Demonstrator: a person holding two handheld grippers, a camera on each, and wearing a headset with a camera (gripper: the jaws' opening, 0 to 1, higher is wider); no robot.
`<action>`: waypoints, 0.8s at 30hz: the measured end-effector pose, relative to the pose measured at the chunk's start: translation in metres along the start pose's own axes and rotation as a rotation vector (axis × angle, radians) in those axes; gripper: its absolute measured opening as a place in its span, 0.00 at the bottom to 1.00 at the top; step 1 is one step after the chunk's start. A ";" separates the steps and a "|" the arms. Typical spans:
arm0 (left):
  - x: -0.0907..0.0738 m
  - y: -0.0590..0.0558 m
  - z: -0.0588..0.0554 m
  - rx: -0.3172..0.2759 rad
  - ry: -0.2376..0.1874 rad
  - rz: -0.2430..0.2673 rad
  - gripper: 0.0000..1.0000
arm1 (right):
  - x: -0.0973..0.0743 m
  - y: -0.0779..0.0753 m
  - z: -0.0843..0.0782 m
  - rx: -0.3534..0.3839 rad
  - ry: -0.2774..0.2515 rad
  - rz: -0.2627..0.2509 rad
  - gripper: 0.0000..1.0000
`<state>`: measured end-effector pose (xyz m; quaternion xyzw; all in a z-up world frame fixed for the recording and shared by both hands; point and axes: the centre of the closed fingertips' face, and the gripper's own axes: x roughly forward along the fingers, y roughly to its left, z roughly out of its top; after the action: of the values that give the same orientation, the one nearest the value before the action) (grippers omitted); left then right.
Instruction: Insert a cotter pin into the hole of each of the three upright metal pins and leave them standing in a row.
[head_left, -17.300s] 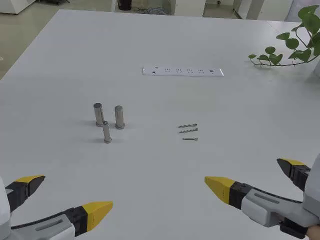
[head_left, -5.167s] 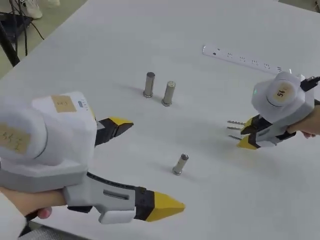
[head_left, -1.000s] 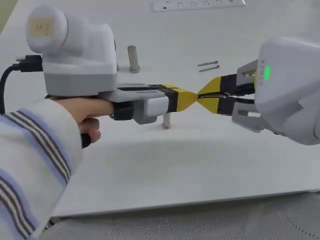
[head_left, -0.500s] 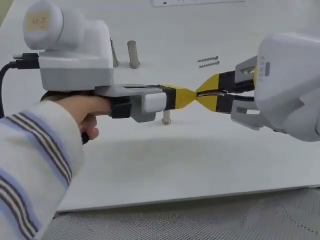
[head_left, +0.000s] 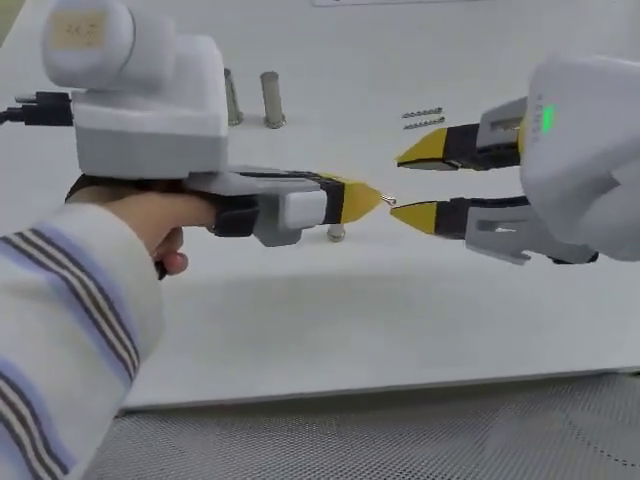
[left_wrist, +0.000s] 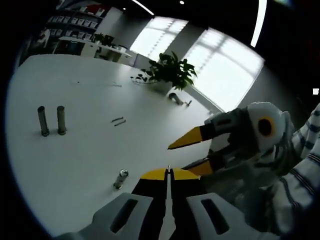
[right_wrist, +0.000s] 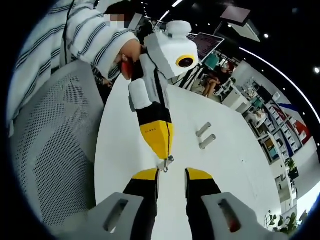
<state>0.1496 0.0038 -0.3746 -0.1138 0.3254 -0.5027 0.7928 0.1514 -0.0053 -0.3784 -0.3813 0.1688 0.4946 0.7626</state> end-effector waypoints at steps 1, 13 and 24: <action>-0.001 0.000 0.002 0.027 -0.009 0.005 0.00 | 0.000 0.002 -0.001 0.024 -0.005 0.017 0.15; -0.013 -0.015 0.009 0.319 -0.009 -0.041 0.00 | 0.007 0.007 0.001 0.333 -0.133 0.134 0.10; -0.012 -0.019 0.001 0.490 0.014 -0.100 0.00 | 0.005 0.020 0.013 0.407 -0.181 0.190 0.00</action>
<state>0.1327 0.0050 -0.3593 0.0693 0.1932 -0.6060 0.7685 0.1349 0.0120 -0.3816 -0.1561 0.2310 0.5522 0.7857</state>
